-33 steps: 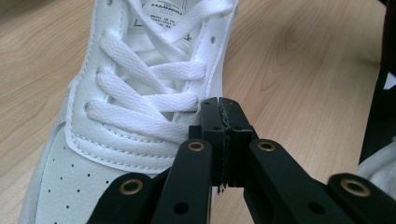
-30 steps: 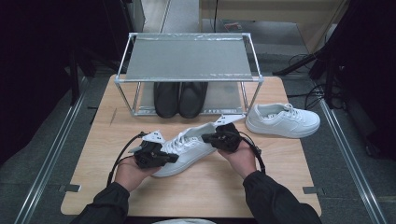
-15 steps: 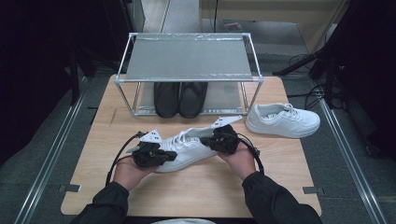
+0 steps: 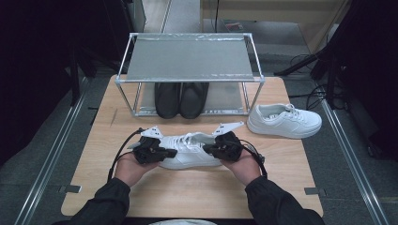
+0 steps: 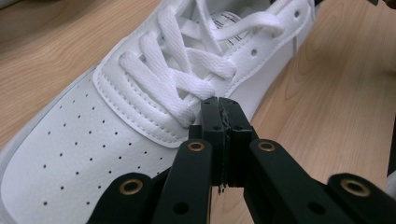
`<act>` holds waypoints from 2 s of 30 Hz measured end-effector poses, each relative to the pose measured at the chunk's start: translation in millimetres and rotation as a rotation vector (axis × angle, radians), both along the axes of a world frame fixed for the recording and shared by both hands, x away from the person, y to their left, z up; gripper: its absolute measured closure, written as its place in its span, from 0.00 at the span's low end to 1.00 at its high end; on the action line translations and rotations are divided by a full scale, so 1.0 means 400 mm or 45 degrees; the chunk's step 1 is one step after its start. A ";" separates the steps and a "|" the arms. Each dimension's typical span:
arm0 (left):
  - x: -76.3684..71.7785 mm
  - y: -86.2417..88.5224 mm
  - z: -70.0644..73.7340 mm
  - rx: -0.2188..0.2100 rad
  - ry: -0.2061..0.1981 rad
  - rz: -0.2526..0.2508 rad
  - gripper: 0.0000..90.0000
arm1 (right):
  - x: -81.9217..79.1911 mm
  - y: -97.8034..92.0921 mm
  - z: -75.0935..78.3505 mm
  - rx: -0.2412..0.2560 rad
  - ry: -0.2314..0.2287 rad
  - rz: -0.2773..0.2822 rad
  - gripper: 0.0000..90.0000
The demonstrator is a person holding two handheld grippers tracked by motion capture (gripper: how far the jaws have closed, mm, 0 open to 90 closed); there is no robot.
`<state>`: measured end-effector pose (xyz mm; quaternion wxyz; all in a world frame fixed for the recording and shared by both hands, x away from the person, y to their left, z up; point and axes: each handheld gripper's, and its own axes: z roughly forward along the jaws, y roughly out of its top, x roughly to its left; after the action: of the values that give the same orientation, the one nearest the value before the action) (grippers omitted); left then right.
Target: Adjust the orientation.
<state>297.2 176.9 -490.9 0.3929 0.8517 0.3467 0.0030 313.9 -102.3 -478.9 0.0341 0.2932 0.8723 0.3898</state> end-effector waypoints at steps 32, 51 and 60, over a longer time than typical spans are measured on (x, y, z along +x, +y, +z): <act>0.056 0.026 -0.002 -0.013 0.033 0.058 1.00 | -0.075 0.042 0.026 -0.010 0.070 0.194 1.00; 0.050 0.068 0.013 -0.107 0.074 0.136 1.00 | -0.034 -0.004 0.051 0.089 0.021 0.093 1.00; 0.025 0.060 -0.014 -0.059 0.110 0.140 0.99 | 0.041 -0.045 0.024 0.087 0.026 0.021 1.00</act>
<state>307.1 201.0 -496.5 0.3965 0.8213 0.4097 -0.0202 330.3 -120.3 -469.2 0.0120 0.2908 0.8612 0.4168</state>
